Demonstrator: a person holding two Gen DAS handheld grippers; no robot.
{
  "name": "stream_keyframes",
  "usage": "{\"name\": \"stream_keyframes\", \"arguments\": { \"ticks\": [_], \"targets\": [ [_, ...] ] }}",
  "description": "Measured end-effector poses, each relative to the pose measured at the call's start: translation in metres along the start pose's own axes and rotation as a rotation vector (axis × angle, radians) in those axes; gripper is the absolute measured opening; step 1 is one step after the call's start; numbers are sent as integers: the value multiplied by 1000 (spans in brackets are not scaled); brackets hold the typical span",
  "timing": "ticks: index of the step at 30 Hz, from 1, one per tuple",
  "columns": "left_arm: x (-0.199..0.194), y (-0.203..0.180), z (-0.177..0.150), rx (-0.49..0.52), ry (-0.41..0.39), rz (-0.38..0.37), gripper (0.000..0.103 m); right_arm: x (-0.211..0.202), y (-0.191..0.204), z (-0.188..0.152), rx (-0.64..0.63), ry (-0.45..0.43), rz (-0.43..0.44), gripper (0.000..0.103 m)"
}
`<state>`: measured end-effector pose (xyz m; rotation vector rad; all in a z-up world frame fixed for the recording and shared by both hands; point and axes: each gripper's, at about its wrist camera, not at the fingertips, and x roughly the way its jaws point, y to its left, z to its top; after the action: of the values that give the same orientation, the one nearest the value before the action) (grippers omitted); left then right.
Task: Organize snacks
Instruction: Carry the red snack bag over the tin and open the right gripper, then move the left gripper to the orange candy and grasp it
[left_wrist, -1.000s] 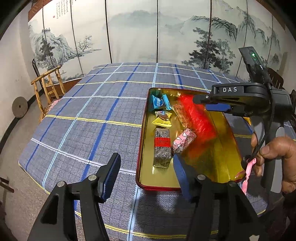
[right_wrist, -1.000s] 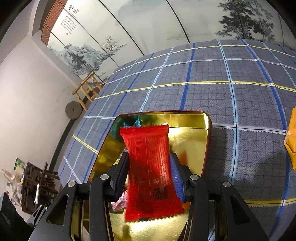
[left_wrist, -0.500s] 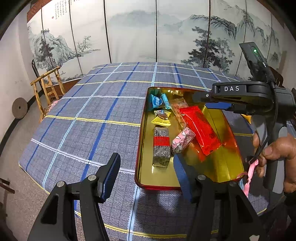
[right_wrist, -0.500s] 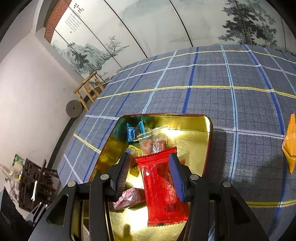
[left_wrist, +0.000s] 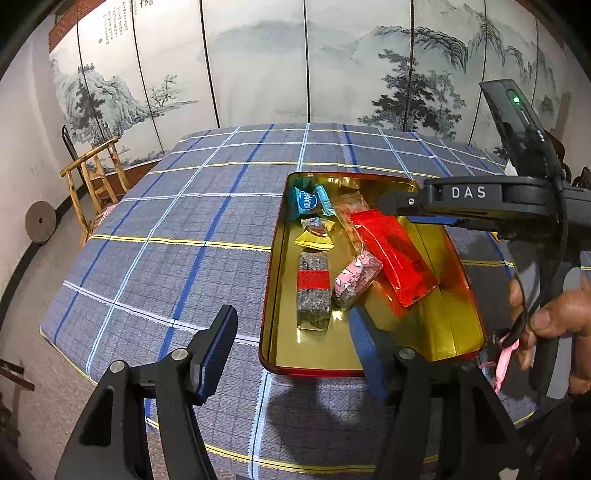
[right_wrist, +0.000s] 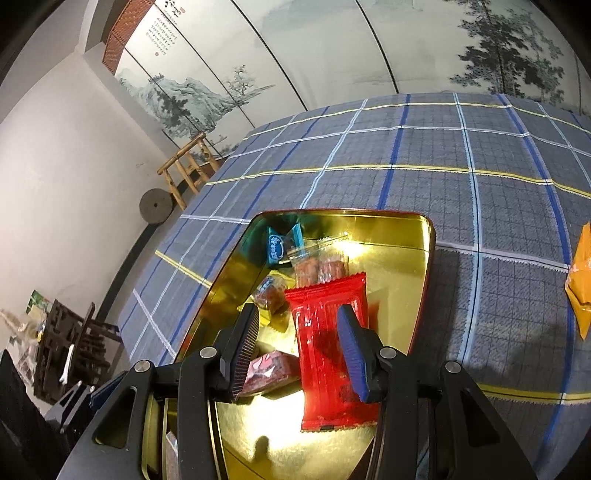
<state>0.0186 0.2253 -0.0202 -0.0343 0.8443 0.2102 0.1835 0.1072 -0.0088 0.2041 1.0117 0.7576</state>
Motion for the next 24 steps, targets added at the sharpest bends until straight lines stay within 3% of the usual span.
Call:
{"name": "stream_keyframes", "arguments": {
  "ticks": [15,24],
  "targets": [
    [-3,-22,4,46,-3,15,64,-51,-21,-35,-50,-78,-58,55],
    [-7,-48,10,108,-15,24,65,-107,-80,-69,-46,-140,-233,63]
  ]
}}
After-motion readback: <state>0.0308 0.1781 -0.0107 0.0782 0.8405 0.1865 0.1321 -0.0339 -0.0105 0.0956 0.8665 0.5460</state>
